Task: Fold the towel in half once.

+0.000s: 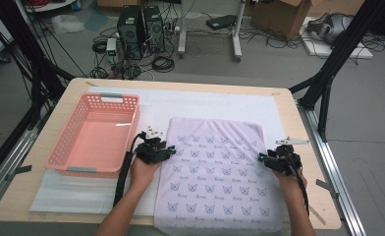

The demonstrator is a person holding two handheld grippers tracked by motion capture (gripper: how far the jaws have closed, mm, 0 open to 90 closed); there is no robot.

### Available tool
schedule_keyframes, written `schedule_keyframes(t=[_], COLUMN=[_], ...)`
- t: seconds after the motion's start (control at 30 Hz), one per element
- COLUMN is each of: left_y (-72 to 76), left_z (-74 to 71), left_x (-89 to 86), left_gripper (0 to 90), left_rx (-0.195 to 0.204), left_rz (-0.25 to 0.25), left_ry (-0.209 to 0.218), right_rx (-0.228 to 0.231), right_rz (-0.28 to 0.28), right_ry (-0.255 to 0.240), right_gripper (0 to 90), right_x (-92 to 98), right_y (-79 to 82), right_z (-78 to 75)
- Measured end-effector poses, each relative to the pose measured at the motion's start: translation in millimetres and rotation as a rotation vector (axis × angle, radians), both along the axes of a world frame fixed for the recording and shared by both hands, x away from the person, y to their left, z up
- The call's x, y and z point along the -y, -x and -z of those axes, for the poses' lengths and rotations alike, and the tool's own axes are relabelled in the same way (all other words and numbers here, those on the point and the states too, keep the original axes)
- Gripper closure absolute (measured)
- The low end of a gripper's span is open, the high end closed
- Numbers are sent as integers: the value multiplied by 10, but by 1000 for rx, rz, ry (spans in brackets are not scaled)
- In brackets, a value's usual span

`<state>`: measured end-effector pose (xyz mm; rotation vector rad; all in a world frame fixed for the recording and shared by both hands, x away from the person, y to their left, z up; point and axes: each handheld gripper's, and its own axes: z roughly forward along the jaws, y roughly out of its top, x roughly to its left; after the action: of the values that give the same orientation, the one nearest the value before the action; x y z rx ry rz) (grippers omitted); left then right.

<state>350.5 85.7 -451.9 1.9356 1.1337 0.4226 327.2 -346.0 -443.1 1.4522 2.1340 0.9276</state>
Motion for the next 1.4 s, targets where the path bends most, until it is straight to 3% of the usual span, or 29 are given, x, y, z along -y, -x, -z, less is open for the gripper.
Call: schedule_keyframes(t=[0.1,0.3,0.4,0.47,0.53,0.6,0.7,0.83,1.07,1.4], left_y=[13,-7,-24,-28,-37,-65,-105,-135,65,454], left_z=[-4,-2,-12,-34,-70,-125,-244,-300,-348,-342], left_x=[23,-20,-49,-78,-127,-128,-119,-145,-235,-344], left_gripper=[637,855,870,872,872,873,873,873,872,870], left_rx=[18,-19,-53,-38,-23,-35,-8,-14,3,4], left_rz=[-3,1,-21,-49,-78,-71,-84,-90,-36,32], left_ry=[-44,13,53,73,121,115,139,158,166,187], right_rx=[-1,-10,-12,-16,-5,5,30,53,110,136], right_rz=[3,-16,-36,-30,-18,-18,-14,15,-27,-83], right_ry=[3,-16,-17,-37,-30,-31,-22,-98,-125,-143], right_gripper=[641,836,865,871,873,874,875,875,874,872], right_x=[16,17,17,49,86,104,113,179,197,220], right_y=[2,2,0,-12,-33,-54,-79,-72,111,525], right_z=[-3,-5,-9,-8,-10,-23,-70,-127,-235,-282])
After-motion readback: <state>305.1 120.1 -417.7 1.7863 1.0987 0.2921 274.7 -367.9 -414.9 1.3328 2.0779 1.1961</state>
